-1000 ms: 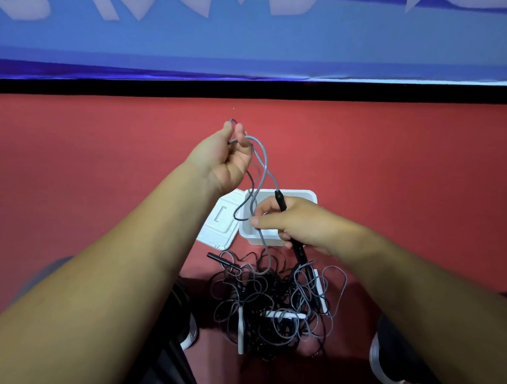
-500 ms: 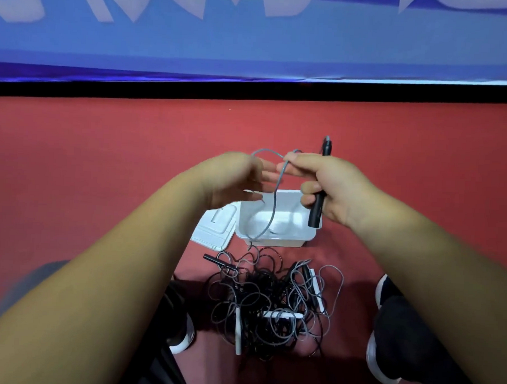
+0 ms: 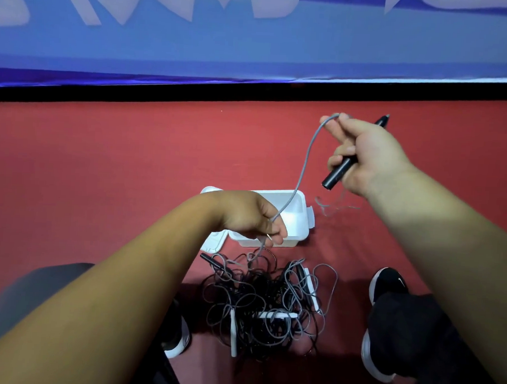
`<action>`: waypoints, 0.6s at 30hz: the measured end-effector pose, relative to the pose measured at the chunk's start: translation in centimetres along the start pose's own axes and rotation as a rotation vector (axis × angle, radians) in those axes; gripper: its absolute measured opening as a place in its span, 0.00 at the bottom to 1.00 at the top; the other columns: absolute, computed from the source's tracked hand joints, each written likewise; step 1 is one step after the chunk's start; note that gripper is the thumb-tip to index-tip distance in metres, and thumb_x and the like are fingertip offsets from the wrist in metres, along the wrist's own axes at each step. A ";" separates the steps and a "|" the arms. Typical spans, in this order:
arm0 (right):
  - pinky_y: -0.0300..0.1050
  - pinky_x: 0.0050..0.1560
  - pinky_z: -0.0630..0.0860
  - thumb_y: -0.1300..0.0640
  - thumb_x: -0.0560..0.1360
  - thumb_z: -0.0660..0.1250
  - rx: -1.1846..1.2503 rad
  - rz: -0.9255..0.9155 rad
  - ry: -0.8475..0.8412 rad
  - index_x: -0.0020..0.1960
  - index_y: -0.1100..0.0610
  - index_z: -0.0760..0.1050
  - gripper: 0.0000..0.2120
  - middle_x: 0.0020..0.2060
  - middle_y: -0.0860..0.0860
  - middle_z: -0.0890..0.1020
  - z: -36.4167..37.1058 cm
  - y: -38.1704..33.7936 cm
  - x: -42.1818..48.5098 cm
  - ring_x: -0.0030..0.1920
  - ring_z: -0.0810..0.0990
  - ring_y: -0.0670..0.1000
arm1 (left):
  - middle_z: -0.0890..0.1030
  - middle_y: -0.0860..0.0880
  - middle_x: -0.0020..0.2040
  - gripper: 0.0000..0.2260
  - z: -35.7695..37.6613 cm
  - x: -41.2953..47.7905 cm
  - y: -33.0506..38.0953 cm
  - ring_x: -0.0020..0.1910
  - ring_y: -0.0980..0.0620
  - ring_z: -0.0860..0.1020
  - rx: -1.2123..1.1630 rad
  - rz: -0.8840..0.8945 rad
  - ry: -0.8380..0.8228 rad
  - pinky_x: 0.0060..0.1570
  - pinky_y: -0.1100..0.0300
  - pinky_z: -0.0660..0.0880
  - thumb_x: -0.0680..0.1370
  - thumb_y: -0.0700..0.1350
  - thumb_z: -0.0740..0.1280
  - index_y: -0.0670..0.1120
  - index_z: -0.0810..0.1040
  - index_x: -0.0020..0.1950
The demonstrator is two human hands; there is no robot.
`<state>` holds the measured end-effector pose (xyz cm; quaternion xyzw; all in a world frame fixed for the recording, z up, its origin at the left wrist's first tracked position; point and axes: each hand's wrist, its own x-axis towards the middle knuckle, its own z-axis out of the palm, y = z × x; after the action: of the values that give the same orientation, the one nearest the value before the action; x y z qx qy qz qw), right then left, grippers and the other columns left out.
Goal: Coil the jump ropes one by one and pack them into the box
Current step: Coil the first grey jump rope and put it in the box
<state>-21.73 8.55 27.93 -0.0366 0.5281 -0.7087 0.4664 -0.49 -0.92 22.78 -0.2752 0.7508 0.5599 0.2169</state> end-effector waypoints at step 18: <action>0.47 0.41 0.83 0.57 0.84 0.68 -0.907 0.325 -0.454 0.64 0.49 0.83 0.11 0.58 0.48 0.88 1.0 6.9 -2.3 0.44 0.86 0.54 | 0.84 0.41 0.39 0.07 -4.7 -1.3 3.2 0.41 0.47 0.88 -1.425 0.339 0.533 0.44 0.50 0.86 0.85 0.36 0.63 0.36 0.78 0.50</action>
<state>-15.61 9.39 23.97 -0.3049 0.6661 -0.3018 0.6101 -1.65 -4.50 27.23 -0.3548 0.2685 0.8477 -0.2887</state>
